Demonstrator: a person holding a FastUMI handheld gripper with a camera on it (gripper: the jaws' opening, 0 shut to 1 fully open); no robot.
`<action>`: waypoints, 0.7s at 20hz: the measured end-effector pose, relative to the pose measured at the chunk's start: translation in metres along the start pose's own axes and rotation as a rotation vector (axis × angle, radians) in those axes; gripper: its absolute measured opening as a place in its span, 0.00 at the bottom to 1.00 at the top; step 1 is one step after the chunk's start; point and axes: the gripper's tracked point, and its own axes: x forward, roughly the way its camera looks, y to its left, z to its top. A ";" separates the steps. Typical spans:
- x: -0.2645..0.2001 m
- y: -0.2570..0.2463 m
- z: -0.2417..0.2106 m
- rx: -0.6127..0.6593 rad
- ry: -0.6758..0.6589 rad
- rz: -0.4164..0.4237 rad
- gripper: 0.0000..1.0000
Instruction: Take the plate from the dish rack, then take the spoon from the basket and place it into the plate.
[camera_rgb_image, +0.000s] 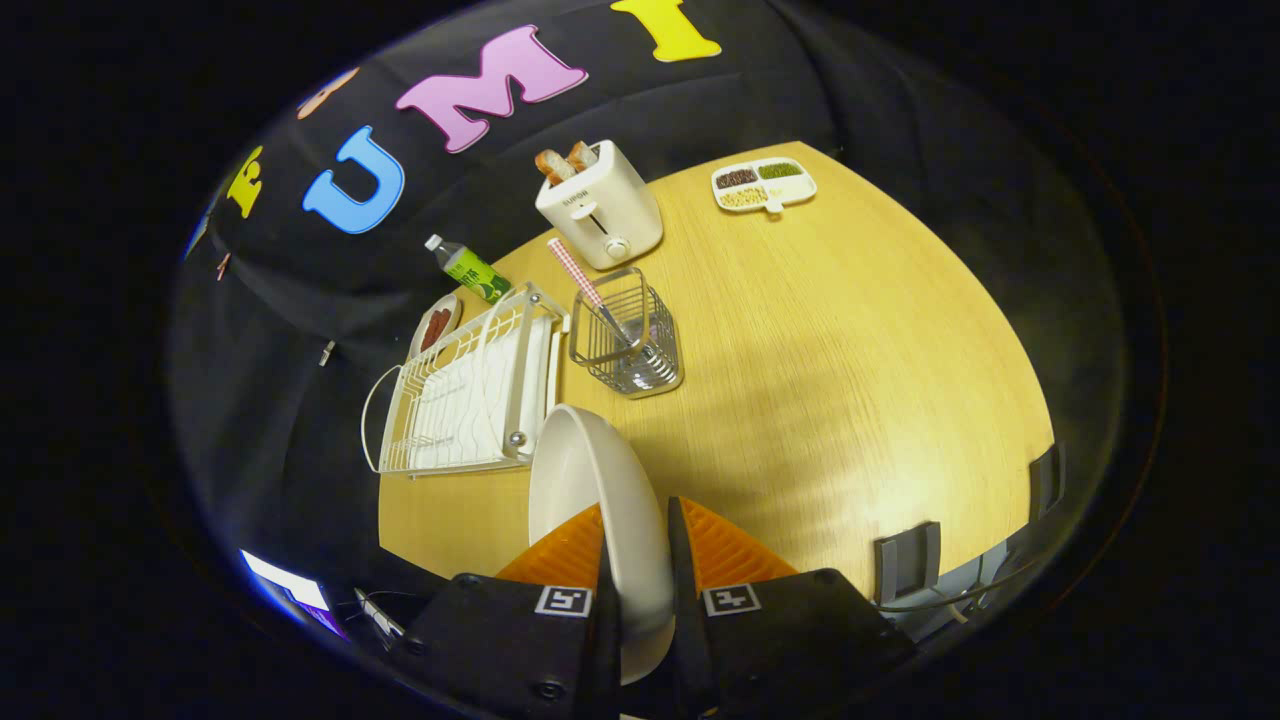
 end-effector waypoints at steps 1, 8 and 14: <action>0.011 -0.002 -0.003 0.009 0.028 0.012 0.26; 0.065 -0.008 -0.009 -0.029 0.128 0.091 0.26; 0.067 -0.041 -0.006 -0.160 0.098 0.003 0.40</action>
